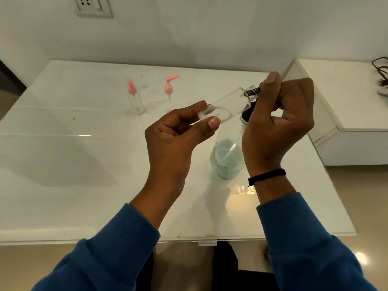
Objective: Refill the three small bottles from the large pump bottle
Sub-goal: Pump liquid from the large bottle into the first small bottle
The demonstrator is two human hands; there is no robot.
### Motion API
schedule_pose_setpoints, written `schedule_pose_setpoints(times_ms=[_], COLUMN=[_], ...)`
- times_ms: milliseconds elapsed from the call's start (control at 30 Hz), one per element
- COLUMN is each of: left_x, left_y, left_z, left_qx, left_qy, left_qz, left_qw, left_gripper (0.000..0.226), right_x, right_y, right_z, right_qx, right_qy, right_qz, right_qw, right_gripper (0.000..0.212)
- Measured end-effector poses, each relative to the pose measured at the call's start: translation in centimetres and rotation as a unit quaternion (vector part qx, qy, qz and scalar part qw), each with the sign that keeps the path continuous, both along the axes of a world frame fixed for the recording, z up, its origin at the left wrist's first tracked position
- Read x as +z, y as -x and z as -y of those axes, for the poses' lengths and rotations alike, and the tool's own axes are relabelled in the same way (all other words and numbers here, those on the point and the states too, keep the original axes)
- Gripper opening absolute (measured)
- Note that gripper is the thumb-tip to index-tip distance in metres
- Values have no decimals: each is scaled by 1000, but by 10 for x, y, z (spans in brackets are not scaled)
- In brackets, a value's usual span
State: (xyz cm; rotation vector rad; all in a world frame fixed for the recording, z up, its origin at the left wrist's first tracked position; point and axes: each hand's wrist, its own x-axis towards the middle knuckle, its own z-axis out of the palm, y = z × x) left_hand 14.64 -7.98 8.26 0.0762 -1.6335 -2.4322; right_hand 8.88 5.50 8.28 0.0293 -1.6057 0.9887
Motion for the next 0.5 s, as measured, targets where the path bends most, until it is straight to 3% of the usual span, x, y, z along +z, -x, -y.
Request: schedule_pose_setpoints(times_ms=[500], left_x=[-1], left_y=[0], left_z=[0], left_qx=[0], left_qy=[6], left_qz=[1], left_qw=[1000], left_gripper=[42], right_x=[1], right_y=[0], right_z=[-1], right_qx=[-2], right_qy=[-4], right_qz=[2], right_qw=[1000], right_gripper=[38])
